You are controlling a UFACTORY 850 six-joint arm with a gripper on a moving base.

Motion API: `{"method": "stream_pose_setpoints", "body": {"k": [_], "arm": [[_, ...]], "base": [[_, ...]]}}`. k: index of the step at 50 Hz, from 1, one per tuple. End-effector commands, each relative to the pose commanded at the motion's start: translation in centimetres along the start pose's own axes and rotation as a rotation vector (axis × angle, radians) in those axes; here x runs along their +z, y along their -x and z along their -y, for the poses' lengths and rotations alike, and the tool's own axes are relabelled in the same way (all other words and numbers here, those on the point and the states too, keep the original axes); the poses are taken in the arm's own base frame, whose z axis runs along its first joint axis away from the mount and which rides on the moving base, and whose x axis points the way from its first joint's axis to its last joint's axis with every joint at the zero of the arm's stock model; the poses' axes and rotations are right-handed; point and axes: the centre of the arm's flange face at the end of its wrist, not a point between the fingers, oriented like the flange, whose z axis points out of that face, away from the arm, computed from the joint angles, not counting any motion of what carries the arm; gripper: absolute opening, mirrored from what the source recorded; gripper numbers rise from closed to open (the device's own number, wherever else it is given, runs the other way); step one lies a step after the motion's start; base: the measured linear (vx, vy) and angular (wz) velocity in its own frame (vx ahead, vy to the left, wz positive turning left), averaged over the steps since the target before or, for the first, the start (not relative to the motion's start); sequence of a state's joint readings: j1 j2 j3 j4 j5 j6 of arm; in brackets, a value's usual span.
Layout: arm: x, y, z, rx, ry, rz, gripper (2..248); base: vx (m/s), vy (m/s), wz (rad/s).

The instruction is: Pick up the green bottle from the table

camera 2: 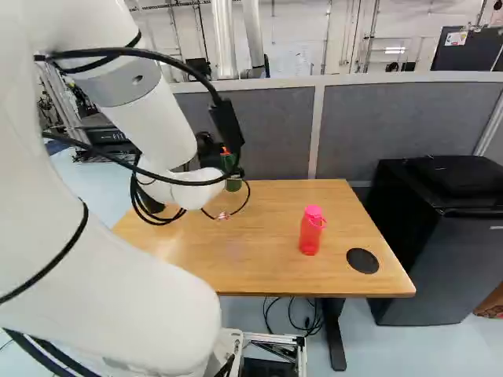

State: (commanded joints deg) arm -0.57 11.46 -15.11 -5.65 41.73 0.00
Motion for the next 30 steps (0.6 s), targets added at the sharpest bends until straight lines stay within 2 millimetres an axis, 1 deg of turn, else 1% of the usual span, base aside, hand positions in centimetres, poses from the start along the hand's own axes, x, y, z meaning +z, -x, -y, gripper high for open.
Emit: {"method": "stream_pose_setpoints", "body": {"k": [15,30], "arm": [[-2.0,2.4,0.2,0.033,0.024,-0.022,110],[-3.4,4.1,0.3,0.055,0.044,-0.037,110]], "base": [[0.000,0.000,0.000],[0.000,0.000,0.000]]}}
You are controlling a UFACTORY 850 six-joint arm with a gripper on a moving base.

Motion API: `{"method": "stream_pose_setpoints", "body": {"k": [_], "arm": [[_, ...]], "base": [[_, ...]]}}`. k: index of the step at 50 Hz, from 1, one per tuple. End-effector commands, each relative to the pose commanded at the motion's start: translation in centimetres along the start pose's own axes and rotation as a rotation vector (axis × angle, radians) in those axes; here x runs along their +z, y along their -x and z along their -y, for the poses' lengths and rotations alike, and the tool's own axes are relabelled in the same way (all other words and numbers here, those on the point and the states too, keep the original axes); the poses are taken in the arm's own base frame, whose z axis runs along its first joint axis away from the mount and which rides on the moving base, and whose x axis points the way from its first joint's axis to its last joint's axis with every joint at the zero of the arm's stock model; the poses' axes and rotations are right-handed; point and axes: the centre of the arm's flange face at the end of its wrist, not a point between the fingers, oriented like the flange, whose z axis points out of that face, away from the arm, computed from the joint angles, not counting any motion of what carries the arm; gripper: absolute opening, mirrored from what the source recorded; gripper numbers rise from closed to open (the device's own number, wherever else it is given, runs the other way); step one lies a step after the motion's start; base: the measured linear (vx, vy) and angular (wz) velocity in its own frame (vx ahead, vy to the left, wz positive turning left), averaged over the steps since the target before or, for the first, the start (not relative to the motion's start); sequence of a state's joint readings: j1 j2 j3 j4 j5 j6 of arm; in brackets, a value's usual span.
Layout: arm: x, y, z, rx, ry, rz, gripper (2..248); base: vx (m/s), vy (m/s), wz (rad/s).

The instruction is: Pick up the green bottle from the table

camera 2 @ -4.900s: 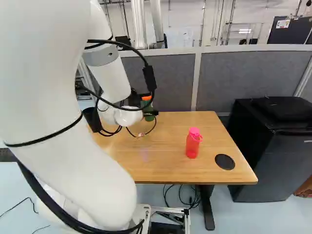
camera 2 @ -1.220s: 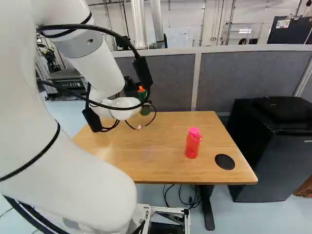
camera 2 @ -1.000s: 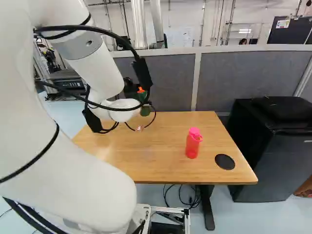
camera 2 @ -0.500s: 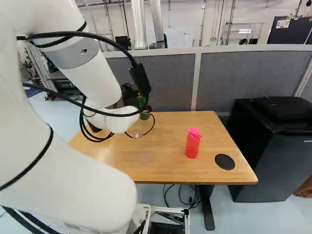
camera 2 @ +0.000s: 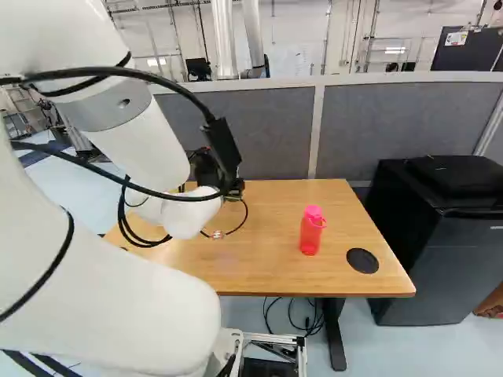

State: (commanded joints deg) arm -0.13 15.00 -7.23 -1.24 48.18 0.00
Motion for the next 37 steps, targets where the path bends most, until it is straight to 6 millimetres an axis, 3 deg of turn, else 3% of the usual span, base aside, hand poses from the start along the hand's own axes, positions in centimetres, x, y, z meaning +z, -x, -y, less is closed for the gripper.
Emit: {"method": "stream_pose_setpoints", "body": {"k": [37], "arm": [[-1.0,1.1,-0.1,0.014,0.014,-0.010,110]], "base": [[0.000,0.000,0.000]]}}
